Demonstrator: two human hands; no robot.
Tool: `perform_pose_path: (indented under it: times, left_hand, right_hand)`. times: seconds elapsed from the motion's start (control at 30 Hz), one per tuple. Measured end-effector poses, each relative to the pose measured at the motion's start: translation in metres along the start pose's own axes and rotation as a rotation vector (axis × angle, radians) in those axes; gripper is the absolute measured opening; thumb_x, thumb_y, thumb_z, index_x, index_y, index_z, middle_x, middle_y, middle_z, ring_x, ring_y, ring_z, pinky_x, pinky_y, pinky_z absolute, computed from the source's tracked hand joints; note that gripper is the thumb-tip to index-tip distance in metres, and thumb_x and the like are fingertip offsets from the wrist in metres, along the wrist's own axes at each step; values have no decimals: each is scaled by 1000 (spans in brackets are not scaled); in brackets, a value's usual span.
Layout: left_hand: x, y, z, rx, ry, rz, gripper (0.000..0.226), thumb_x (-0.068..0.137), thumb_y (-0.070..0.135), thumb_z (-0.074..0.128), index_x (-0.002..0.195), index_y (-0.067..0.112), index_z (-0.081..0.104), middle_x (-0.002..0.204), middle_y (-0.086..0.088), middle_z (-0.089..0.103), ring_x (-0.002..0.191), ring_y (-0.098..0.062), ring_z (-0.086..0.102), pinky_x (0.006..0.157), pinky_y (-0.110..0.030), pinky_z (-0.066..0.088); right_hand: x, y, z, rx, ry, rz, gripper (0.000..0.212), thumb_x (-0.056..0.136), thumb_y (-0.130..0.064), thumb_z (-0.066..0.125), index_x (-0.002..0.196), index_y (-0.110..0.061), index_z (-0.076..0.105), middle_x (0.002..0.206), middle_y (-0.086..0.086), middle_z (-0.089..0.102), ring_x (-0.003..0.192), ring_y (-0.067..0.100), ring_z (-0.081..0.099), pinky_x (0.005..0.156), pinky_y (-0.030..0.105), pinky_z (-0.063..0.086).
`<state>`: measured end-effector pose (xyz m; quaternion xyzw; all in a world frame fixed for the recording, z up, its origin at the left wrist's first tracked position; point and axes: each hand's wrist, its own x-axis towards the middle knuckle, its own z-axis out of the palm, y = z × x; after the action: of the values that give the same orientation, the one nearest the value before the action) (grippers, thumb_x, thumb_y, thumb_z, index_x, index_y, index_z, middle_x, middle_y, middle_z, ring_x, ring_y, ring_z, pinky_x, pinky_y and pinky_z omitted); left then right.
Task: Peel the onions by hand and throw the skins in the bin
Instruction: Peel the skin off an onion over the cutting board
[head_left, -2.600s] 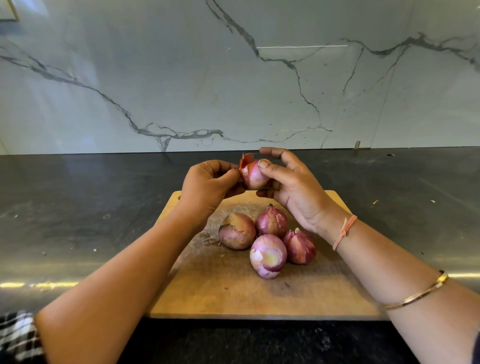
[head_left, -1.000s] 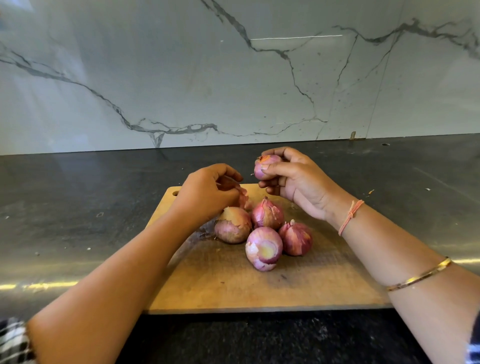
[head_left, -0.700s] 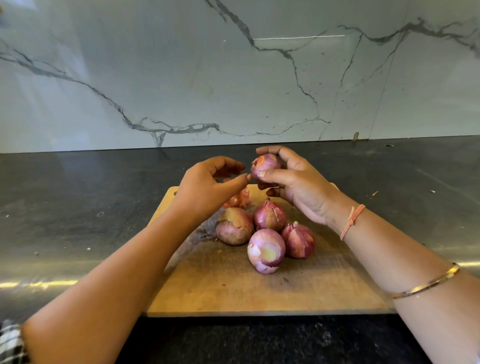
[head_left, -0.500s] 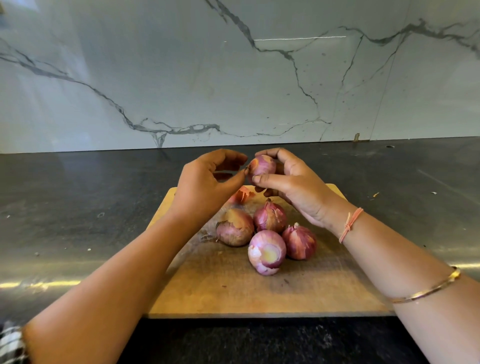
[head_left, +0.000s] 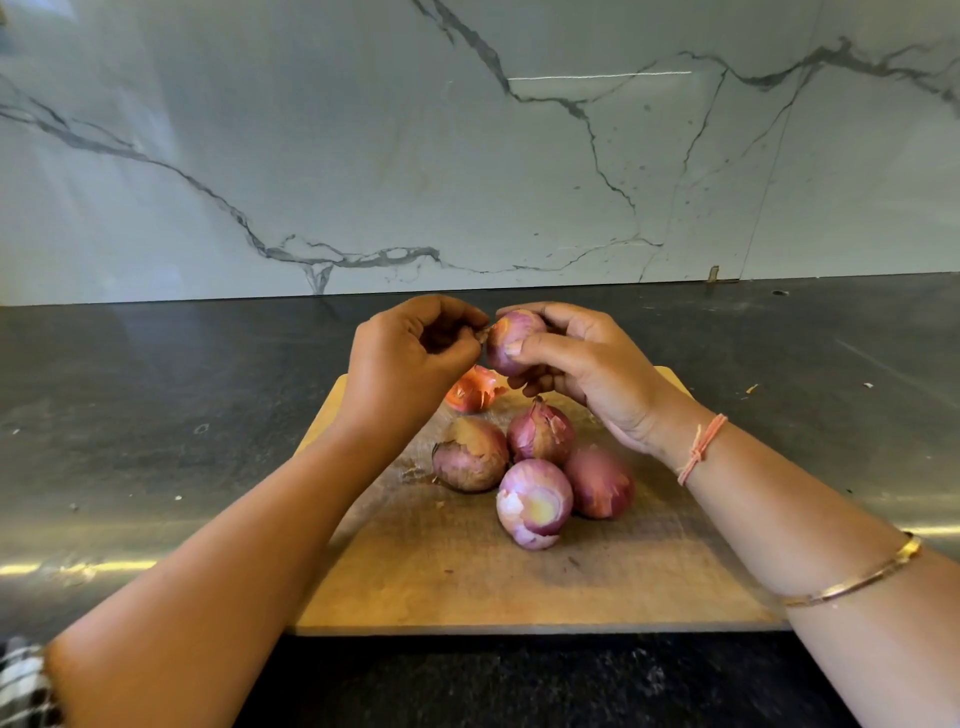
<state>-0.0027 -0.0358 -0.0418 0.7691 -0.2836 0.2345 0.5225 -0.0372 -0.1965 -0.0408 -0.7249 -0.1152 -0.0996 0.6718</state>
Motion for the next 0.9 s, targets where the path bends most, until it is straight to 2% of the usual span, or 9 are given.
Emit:
perform_pose_path:
  times: [0.1,0.17,0.3,0.43,0.53,0.63,0.73,0.9]
  left_hand:
    - [1,-1,1,-23,-7,-19,32,83,1,64,79,33,66,79,14,69,73,-3,66,73,-17,54]
    - [0,0,2,-32,-17,-22,32,83,0,64,79,32,66,79,12,70,74,-4,67,73,-16,54]
    - [4,-4,-3,-73,32,-67,31,84,-1,63,80,30,65,78,8,70,78,-14,68,77,-24,56]
    - [6,-7,-7,-74,54,-117,31,84,0,62,78,31,65,79,5,69,81,-22,68,81,-33,57]
    - [1,-1,-4,-57,-15,-107,27,86,4,63,79,31,66,80,8,70,78,-11,68,77,-24,56]
    - [-3,6,-1,-62,-67,-49,16,84,12,67,85,28,67,83,11,69,77,-1,66,71,-15,53]
    - [-4,8,0,-57,-92,-9,13,82,14,71,93,21,69,89,8,70,80,-1,68,73,-17,55]
    - [-5,8,0,1,-74,25,12,82,13,71,90,22,69,86,12,70,77,0,67,73,-20,56]
  right_hand:
    - [0,-1,1,-8,12,23,26,70,-24,61,96,-20,66,84,3,66,69,11,61,64,25,49]
    - [1,-1,1,-9,17,27,27,71,-27,58,95,-19,66,82,4,65,67,12,60,63,25,48]
    - [1,-2,0,110,20,38,30,71,-26,50,98,-14,57,77,10,62,57,14,58,57,26,47]
    - [1,-2,-4,253,16,36,29,70,-21,50,96,-8,47,74,14,67,59,16,59,56,24,48]
    - [2,-3,-3,272,28,59,29,66,-17,53,94,-11,53,91,19,62,66,19,59,56,24,50]
    - [2,-2,-2,262,23,66,34,65,-15,54,99,-11,58,91,13,61,69,19,61,59,25,51]
    - [2,0,-1,236,2,48,34,66,-13,57,100,-12,59,89,8,62,73,16,63,64,26,53]
    - [0,1,-1,179,-2,54,37,66,-14,61,103,-16,60,99,10,61,83,17,62,76,32,52]
